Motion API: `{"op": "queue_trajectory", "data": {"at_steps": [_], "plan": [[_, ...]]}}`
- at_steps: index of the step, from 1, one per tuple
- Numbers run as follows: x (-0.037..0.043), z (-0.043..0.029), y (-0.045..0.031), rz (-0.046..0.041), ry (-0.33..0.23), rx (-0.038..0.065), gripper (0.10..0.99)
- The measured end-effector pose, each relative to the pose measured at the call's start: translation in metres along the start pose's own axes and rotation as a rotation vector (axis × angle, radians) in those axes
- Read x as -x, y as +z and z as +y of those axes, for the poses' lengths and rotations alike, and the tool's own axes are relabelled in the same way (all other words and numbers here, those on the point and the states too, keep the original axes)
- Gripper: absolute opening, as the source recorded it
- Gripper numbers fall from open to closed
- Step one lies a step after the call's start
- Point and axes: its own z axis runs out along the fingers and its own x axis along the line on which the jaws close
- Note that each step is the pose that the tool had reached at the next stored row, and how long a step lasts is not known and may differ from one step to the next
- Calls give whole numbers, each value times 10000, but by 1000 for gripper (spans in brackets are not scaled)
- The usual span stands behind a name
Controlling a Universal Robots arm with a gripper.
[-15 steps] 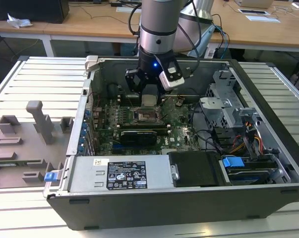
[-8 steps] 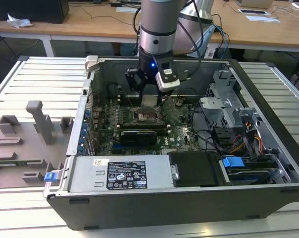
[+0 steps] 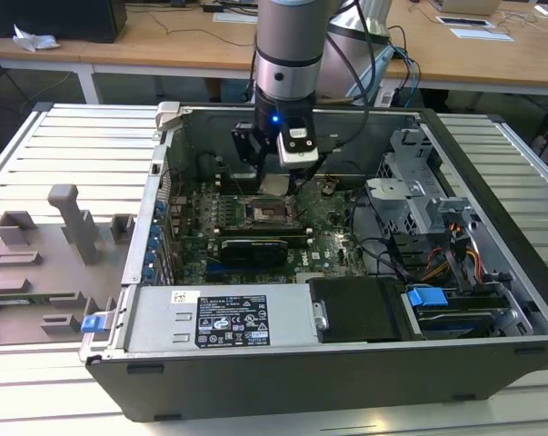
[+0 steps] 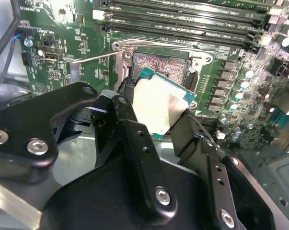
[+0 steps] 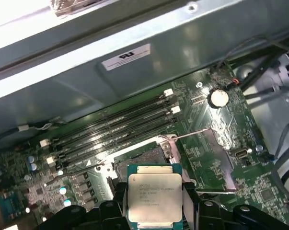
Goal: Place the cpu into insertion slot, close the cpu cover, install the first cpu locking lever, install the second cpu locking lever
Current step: 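Place the cpu into insertion slot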
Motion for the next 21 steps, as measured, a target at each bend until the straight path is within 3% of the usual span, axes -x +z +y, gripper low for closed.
{"op": "queue_trajectory", "data": {"at_steps": [3,8,17,21], "plan": [[0,0,2,-34,431,6,545],[0,-1,8,-123,1597,23,545],[0,-1,15,-205,2658,41,545],[0,-1,17,-278,3217,0,545]]}}
